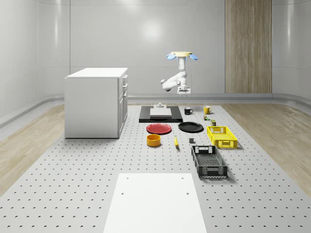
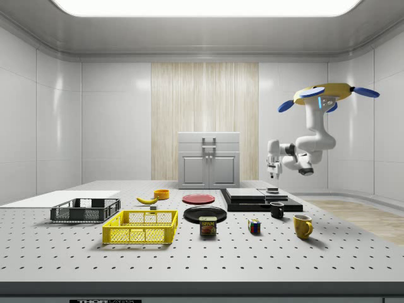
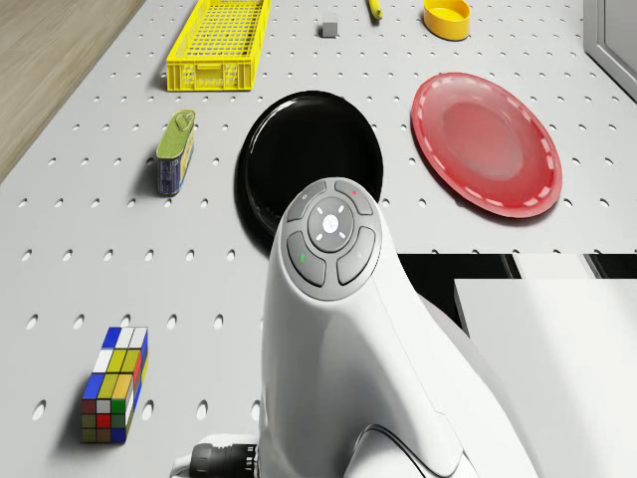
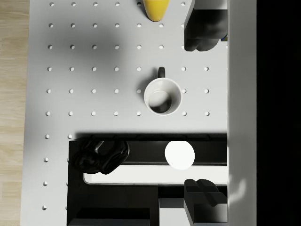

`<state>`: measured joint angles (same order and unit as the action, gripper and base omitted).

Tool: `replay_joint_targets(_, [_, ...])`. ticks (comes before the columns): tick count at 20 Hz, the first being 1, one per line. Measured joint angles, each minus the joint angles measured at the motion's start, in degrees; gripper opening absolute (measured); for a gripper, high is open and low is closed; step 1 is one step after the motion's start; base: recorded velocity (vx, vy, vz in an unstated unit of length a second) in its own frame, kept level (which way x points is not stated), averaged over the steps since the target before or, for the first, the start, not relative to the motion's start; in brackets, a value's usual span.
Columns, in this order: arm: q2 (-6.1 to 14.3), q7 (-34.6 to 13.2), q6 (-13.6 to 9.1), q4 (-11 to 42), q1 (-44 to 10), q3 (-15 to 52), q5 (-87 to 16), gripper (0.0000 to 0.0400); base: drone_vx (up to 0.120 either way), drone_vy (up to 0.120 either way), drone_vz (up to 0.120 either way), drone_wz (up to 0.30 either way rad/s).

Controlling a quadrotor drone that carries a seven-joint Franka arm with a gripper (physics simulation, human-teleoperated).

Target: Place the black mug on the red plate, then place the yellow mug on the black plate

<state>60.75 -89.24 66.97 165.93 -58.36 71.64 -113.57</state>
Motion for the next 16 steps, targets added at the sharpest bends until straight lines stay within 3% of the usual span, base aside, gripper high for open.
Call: replay_joint_targets(16, [5.07, -2.49, 3.57, -0.27, -2.97, 2.19, 2.13, 0.0400, 0.000, 0.007, -0.120, 0.000])
